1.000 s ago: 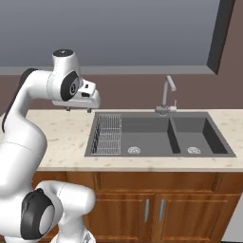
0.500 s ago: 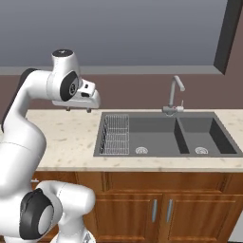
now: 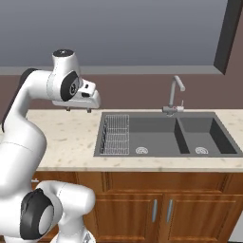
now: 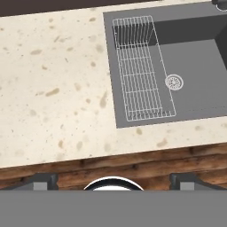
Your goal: Gather the eggs and milk located in the vicinity of the sink area and place them right next to the bowl.
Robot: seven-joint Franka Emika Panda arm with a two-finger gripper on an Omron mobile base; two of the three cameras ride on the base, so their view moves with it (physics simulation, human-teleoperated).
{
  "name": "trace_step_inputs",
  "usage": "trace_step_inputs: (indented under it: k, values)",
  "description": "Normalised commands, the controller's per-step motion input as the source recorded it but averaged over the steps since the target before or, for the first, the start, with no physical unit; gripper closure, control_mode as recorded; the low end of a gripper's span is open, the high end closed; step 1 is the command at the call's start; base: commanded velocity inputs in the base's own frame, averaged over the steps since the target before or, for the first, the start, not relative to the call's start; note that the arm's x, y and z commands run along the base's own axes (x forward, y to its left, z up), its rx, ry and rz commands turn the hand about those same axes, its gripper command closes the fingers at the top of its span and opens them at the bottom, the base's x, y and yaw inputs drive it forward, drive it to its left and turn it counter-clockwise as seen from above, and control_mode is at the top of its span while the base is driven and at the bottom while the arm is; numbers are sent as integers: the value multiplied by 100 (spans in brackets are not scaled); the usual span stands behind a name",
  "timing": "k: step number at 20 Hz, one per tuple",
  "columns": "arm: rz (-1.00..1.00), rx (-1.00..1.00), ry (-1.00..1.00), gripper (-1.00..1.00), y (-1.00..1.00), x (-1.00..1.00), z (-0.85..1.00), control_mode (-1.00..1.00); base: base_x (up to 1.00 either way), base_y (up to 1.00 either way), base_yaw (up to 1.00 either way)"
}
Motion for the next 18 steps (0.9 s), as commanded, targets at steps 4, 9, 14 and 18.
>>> trace_step_inputs:
  k: [4, 9, 14, 18]
  values:
    - [0, 0, 0, -100, 2, 0, 0, -100, 0, 0, 0]
    - [2, 0, 0, -100, 19, 0, 0, -100, 0, 0, 0]
    - [14, 0, 0, -100, 32, -4, 0, -100, 0, 0, 0]
    - [13, 0, 0, -100, 42, -11, 0, -100, 0, 0, 0]
